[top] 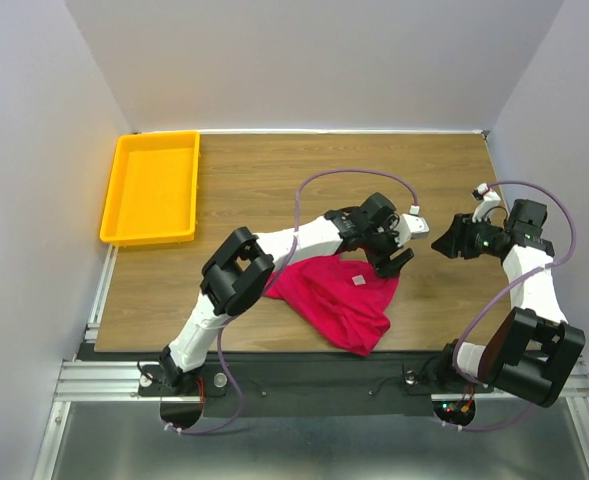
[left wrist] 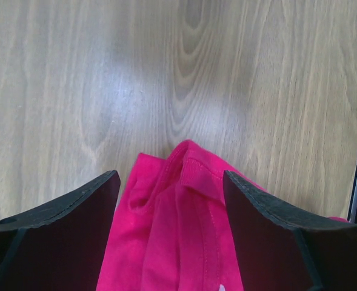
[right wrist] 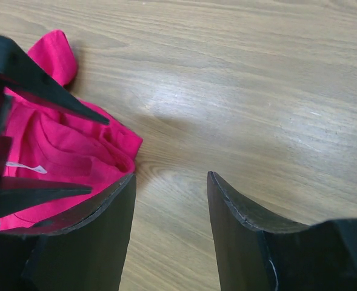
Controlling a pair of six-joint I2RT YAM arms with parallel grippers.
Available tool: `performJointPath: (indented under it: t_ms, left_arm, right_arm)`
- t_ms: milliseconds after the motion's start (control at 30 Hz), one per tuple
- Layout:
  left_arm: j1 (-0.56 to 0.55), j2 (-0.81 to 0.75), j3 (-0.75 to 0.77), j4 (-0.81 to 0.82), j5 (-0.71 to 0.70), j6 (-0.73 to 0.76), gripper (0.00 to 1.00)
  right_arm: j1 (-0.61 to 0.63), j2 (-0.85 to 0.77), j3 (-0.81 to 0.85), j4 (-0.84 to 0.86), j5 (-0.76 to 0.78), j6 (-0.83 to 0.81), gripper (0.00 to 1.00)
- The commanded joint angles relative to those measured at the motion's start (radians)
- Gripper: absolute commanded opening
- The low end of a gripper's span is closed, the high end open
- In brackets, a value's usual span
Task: Fold and stack the t-shirts
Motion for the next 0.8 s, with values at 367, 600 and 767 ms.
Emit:
performJointPath:
  t_ms: [367, 600, 767]
  left_arm:
    - [-0.011, 0.066, 0.176, -0.165, 0.128, 0.028, 0.33]
    - [-0.004, 0.017, 0.213, -0.173, 0.101, 0.009, 0.00]
    - [0.042, -0.157, 0.207, -0.145, -0.036, 0.017, 0.00]
  right_arm:
    - [-0.018, -0.040, -0.009, 0.043, -0.057, 0.003, 0.56]
    - [-0.019, -0.046, -0.012, 0.040, -0.083, -0.006, 0.56]
    - [-0.019, -0.028, -0.005, 0.014, -0.223, -0.059, 0.57]
